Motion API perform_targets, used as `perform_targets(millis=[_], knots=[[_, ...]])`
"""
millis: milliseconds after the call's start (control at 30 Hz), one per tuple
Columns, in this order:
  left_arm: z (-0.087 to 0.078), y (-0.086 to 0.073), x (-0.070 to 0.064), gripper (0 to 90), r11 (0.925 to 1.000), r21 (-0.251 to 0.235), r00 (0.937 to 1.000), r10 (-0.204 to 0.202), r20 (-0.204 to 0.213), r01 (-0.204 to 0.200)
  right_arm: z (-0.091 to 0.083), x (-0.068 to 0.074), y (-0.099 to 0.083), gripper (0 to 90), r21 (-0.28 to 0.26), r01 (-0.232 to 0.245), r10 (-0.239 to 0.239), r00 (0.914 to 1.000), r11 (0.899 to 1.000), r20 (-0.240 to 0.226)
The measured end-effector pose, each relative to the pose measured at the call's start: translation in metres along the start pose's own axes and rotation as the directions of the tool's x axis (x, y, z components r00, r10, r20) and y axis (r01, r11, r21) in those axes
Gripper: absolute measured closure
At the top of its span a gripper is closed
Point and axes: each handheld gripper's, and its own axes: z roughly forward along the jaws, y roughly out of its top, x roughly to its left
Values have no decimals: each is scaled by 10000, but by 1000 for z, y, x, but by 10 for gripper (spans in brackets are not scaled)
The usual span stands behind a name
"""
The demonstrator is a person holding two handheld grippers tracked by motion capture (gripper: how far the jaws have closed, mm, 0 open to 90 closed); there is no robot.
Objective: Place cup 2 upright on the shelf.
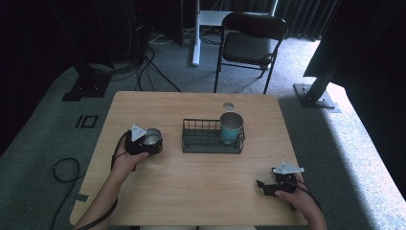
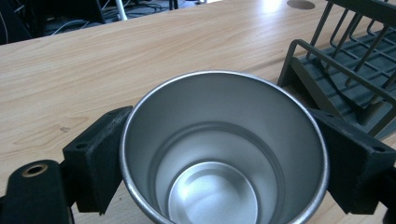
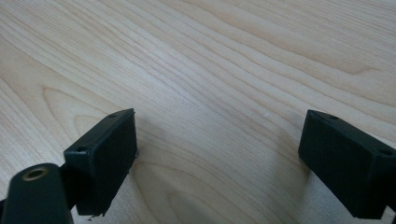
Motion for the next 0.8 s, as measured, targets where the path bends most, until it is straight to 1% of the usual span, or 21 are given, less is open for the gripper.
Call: perform_targets(millis=[33, 133, 233, 367, 433, 467, 533, 700, 733, 800], knots=[[0, 0, 1, 137, 10000, -6, 10000, -86, -16, 86, 0, 0, 0, 111, 2, -5, 5, 10000, 10000, 0], [0, 0, 2, 138, 9999, -49, 9999, -143, 66, 143, 0, 0, 0, 110, -2, 1, -1, 10000, 10000, 0], [-2, 1, 4, 138, 9992, -162, 9992, -373, 112, 375, 0, 0, 0, 111, 1, -2, 2, 10000, 10000, 2], [-6, 4, 5, 139, 9987, -202, 9987, -466, 220, 470, 0, 0, 0, 111, 2, -4, 4, 10000, 10000, 1], [-8, 7, 5, 139, 9989, -162, 9988, -438, 210, 441, 0, 0, 0, 111, 0, -1, 1, 10000, 10000, 2], [-10, 9, 5, 139, 9992, -172, 9992, -367, 177, 370, 0, 0, 0, 111, 1, -1, 1, 10000, 10000, 1], [-12, 12, 6, 139, 9991, -228, 9993, -352, 127, 355, 0, 0, 0, 111, 2, -3, 3, 10000, 10000, 1], [-17, 20, 6, 139, 9991, -323, 9995, -260, 186, 266, 0, 0, 0, 111, 2, -3, 3, 10000, 10000, 2], [-20, 26, 5, 139, 9988, -422, 9995, -230, 211, 239, 0, 0, 0, 111, 0, 3, -3, 10000, 10000, 1], [-22, 31, 4, 139, 9989, -454, 9996, -140, 255, 151, 0, 0, 0, 111, 2, 1, -1, 10000, 10000, 2]])
